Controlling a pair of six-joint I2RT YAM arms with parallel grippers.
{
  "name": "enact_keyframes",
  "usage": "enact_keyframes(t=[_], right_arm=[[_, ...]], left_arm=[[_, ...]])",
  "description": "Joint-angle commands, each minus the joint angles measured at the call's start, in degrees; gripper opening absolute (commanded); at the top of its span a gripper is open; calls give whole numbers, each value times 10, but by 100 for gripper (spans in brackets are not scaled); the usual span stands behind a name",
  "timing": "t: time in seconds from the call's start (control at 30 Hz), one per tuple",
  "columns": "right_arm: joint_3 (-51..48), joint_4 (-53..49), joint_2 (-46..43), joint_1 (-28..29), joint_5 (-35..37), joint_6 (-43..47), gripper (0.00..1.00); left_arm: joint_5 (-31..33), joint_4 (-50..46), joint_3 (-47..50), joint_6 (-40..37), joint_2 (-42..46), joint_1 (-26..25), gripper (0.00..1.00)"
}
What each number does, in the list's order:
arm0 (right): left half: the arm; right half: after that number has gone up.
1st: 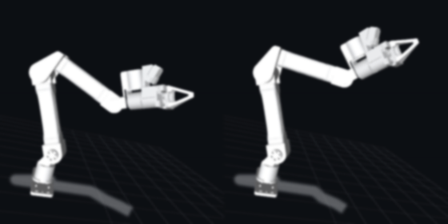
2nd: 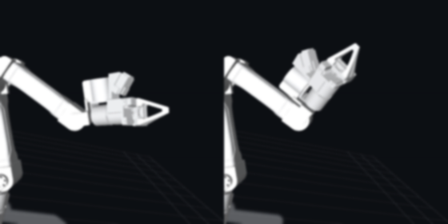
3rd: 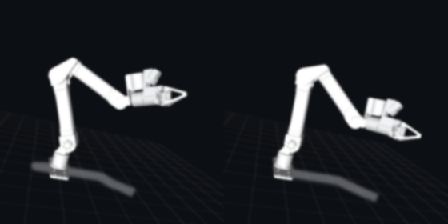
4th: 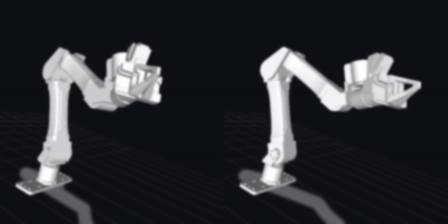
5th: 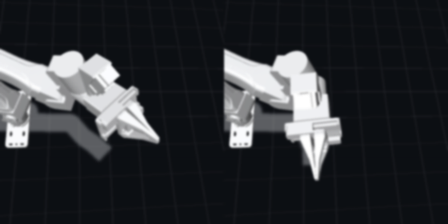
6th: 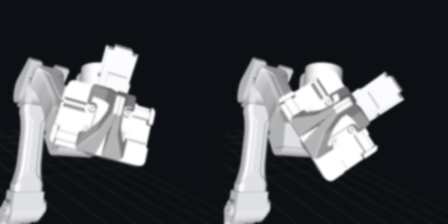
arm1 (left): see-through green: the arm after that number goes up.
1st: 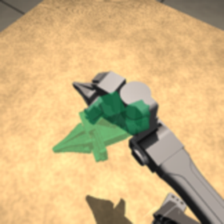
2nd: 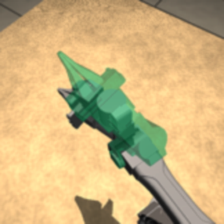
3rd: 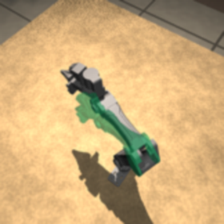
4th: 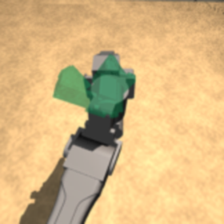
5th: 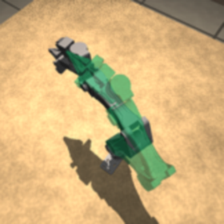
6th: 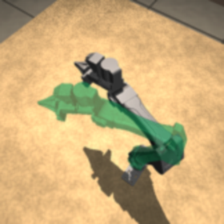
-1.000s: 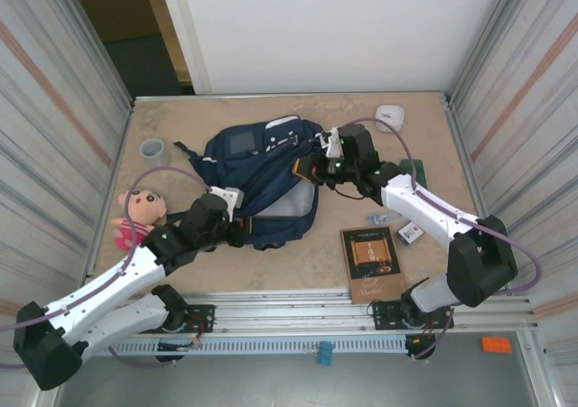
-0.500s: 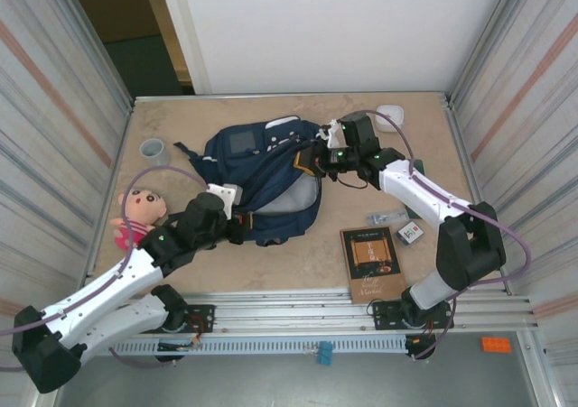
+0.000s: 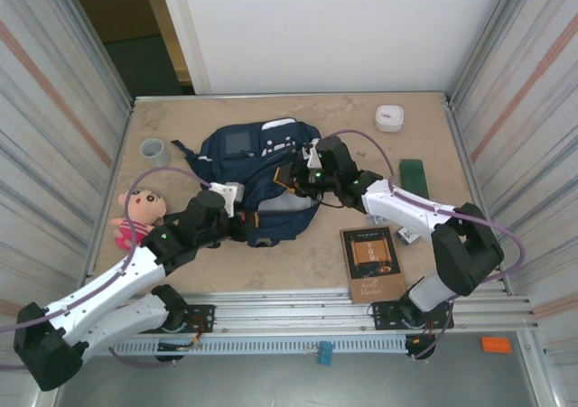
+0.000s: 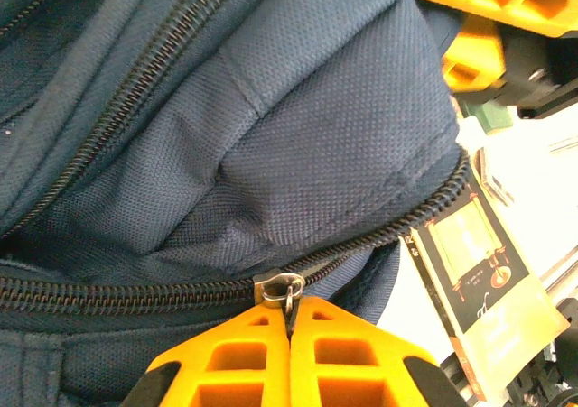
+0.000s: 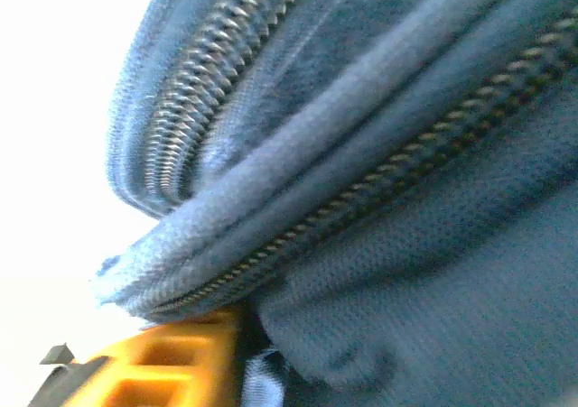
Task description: Pack the student bag
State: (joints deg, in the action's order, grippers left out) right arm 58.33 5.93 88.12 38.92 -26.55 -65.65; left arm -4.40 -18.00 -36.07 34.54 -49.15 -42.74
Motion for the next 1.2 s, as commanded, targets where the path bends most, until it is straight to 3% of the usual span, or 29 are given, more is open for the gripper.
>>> enact_keyframes(t=[0.0,0.17,0.33,0.53,0.83,1.17], right_arm=[[6,16,-31,-13,-8,2,11],[37,-96,-61,-85,-81,72,1],[80,-153,-59,-139,-172,111,0],[127,-150,-35,-145,-257,113,0],[242,-211,-10,-175,-367,141,0],[331,-294,14,-195,-444,184,0]], left_arm=[[21,-16,-19,-29,20,1,0],[83,-106,-13,-64,52,19,0],[54,-90,18,-91,63,58,0],[42,-55,19,-120,29,85,0],[39,21,6,-155,-62,167,0],[39,93,-21,-198,-147,210,0]])
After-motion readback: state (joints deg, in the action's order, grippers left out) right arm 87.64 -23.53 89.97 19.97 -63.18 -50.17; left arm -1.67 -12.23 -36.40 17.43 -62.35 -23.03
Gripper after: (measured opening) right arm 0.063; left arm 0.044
